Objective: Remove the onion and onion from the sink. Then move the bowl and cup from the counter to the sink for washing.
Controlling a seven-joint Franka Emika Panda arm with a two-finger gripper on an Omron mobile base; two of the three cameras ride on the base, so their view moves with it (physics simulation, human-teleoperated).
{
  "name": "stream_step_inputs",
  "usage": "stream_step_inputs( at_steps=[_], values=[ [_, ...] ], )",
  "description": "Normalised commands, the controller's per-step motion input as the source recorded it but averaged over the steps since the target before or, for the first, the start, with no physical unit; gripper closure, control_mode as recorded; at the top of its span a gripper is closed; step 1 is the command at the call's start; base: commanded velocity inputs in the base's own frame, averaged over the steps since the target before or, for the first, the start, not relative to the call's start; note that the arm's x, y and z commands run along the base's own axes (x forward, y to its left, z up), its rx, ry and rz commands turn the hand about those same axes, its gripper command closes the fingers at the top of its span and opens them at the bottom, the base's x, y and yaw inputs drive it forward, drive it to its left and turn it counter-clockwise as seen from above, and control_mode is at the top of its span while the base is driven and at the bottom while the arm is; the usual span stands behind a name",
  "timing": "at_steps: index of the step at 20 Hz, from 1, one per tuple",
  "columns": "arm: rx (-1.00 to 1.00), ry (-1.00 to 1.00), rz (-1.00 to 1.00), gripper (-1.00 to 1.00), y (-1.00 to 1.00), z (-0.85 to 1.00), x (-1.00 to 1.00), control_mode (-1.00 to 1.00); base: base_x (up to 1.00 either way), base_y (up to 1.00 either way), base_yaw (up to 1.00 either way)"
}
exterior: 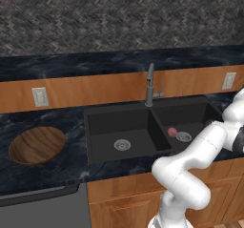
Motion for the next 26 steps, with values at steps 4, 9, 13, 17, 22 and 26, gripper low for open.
stream_step_inputs(
  at_steps=[4,9,13,17,22,26],
  values=[
    [0.0,0.04,-0.01,1.0,0.0,-0.23,0.0,-1.0,0.0,0.0,0.0],
    [0.0,0.02,-0.01,1.0,0.0,-0.28,-0.02,-1.0,0.0,0.0,0.0],
    [0.0,0.0,-0.01,1.0,-0.01,-0.3,-0.05,-1.0,0.0,0.0,0.0],
    [0.0,0.0,-0.02,1.0,-0.04,-0.31,-0.06,-1.0,0.0,0.0,0.0],
    [0.0,0.0,-0.01,1.0,-0.04,-0.3,-0.02,-1.0,0.0,0.0,0.0],
    [0.0,0.0,-0.01,-1.0,-0.04,-0.25,-0.01,-1.0,0.0,0.0,0.0]
  ],
)
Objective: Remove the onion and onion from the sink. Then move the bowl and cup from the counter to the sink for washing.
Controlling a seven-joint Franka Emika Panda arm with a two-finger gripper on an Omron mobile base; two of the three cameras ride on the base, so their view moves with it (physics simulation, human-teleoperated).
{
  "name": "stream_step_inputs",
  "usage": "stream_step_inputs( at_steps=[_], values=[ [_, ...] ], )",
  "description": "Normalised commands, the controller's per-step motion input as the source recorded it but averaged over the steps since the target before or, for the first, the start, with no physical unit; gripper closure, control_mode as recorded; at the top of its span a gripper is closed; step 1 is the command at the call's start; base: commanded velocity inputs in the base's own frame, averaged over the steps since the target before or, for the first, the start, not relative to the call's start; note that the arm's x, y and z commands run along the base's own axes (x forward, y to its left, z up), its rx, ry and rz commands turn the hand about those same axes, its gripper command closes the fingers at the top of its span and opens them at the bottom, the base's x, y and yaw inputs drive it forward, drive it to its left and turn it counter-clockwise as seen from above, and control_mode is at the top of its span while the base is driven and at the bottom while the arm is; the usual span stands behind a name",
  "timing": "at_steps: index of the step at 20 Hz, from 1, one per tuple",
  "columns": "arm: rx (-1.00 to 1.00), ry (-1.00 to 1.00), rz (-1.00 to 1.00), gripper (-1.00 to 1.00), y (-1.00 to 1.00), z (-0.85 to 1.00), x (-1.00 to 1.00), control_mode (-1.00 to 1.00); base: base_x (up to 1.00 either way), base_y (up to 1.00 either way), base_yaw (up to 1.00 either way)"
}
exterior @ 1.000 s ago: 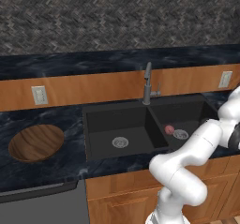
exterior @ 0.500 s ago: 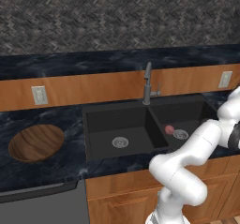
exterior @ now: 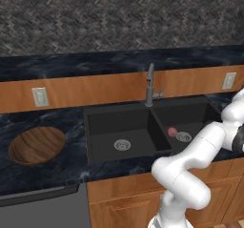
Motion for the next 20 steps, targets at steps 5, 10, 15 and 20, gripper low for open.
stream_step_inputs(
  at_steps=[5,10,15,20],
  values=[
    [0.0,0.0,-0.01,-1.0,-0.05,-0.26,-0.01,-1.0,0.0,0.0,0.0],
    [0.0,0.0,-0.01,-1.0,-0.07,-0.23,-0.01,-1.0,0.0,0.0,0.0],
    [0.0,0.0,0.0,-1.0,-0.06,-0.07,0.0,-1.0,0.0,0.0,0.0],
    [0.0,-0.01,0.0,-1.0,-0.04,0.04,-0.01,-1.0,0.0,0.0,0.0]
  ],
)
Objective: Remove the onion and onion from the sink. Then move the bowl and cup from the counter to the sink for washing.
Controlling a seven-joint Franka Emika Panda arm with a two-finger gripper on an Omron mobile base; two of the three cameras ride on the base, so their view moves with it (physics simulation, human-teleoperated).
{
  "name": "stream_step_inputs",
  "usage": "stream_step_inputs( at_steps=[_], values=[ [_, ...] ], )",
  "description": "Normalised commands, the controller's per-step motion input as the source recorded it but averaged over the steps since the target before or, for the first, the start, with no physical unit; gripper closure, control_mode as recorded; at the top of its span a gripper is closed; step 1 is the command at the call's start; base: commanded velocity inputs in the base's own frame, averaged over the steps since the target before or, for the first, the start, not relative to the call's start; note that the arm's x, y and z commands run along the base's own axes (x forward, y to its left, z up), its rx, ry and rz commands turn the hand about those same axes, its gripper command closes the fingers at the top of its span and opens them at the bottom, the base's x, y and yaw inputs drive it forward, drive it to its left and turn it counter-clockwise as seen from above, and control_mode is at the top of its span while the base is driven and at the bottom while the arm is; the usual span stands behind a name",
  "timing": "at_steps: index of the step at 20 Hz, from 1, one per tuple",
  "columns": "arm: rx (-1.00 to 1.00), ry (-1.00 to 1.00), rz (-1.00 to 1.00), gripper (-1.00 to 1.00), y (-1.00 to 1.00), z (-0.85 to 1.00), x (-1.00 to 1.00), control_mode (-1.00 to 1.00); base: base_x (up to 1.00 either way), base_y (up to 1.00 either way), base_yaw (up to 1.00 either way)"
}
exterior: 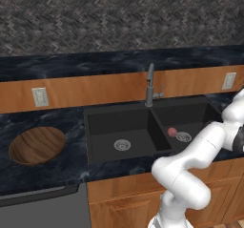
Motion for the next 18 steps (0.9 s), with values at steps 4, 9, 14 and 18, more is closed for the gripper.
stream_step_inputs(
  at_steps=[4,9,14,18],
  values=[
    [0.0,0.0,0.0,-1.0,0.0,0.21,0.0,-1.0,0.0,0.0,0.0],
    [0.0,0.0,0.0,-1.0,0.03,0.26,0.0,-1.0,0.0,0.0,0.0],
    [0.0,0.0,0.0,-1.0,0.05,0.29,0.0,-1.0,0.0,0.0,0.0],
    [0.0,0.0,0.0,-1.0,0.07,0.26,0.02,-1.0,0.0,0.0,0.0]
  ],
)
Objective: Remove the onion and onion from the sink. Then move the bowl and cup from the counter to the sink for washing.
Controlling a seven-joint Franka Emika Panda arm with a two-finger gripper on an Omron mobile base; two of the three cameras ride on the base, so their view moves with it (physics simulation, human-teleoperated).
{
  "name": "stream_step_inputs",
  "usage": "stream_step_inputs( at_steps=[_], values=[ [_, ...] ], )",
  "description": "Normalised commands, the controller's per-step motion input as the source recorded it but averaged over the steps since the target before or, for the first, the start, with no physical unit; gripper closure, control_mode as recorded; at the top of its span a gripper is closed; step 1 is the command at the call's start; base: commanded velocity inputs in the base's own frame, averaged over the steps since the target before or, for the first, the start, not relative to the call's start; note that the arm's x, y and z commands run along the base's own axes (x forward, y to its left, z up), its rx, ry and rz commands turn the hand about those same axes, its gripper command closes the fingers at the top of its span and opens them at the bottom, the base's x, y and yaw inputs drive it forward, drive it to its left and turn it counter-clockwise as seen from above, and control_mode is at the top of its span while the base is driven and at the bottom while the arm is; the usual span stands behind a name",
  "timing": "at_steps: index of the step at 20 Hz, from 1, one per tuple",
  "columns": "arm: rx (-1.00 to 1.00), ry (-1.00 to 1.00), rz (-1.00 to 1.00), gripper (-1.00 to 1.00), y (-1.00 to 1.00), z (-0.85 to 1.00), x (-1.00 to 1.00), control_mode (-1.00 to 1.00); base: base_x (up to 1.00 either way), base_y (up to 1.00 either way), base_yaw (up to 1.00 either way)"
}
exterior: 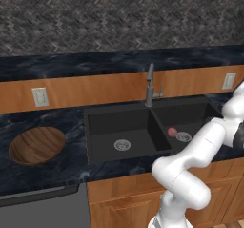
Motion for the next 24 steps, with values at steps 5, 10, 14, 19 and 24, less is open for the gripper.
stream_step_inputs(
  at_steps=[5,10,14,19,24],
  values=[
    [0.0,0.01,0.0,-1.0,0.16,0.33,0.0,-1.0,0.0,0.0,0.0],
    [0.0,0.0,0.0,-1.0,0.25,0.3,-0.08,-1.0,0.0,0.0,0.0],
    [0.0,0.0,0.0,-1.0,0.29,0.23,-0.11,-1.0,0.0,0.0,0.0],
    [0.0,0.0,0.0,-1.0,0.39,0.12,-0.14,-1.0,0.0,0.0,0.0],
    [0.0,0.0,0.02,-1.0,0.45,0.06,-0.18,-1.0,0.0,0.0,0.0]
  ],
)
